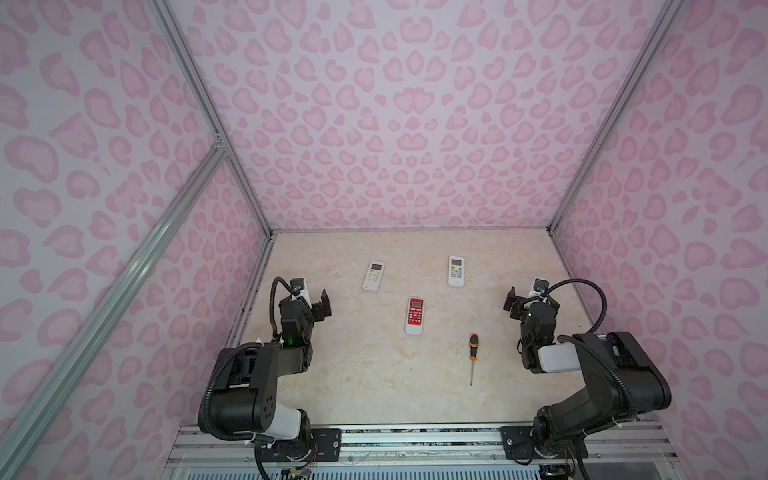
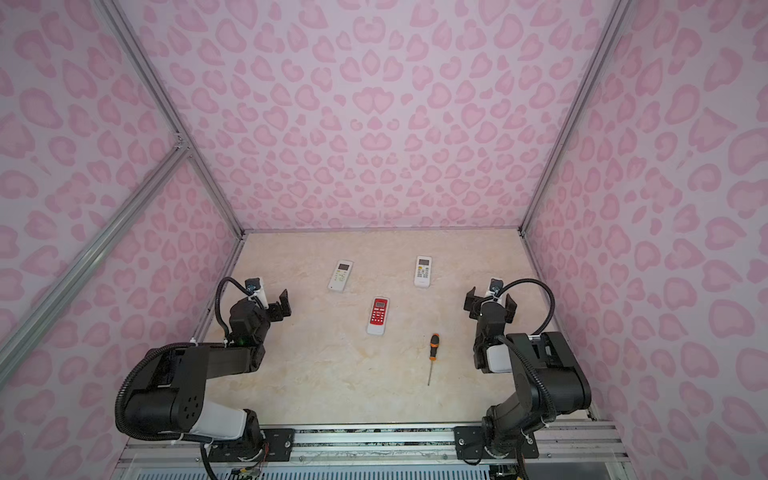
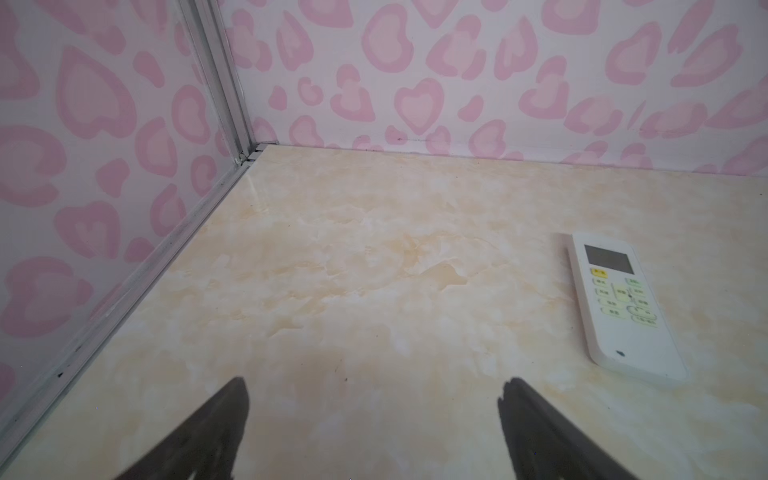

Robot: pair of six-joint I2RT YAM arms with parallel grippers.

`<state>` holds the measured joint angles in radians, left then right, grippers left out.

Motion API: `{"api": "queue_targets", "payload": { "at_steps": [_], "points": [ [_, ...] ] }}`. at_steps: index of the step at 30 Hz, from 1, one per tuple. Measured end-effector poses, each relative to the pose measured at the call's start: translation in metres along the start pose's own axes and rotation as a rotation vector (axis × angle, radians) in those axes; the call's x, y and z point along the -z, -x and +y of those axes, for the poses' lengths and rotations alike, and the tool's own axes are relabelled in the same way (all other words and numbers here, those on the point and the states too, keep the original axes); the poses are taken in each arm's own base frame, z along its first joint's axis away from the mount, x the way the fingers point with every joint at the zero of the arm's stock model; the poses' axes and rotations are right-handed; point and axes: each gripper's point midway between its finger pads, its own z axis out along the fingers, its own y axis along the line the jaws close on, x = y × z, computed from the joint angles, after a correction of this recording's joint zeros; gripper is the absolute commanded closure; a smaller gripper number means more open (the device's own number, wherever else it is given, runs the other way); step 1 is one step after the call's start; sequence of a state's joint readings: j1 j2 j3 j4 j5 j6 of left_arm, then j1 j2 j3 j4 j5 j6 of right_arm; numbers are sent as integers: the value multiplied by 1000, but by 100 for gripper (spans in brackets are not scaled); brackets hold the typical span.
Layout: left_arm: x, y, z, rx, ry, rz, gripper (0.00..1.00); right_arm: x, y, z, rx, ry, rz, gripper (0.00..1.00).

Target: Unload the batteries from the remote control

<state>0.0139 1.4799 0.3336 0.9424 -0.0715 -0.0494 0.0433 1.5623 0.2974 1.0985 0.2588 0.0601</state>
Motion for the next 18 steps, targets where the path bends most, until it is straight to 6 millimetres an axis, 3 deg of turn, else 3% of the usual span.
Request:
{"api": "queue_targets", "payload": {
  "at_steps": [18],
  "points": [
    [0, 0, 0, 0, 0, 0, 3, -1, -3, 4, 26, 5, 18, 1]
  ]
}}
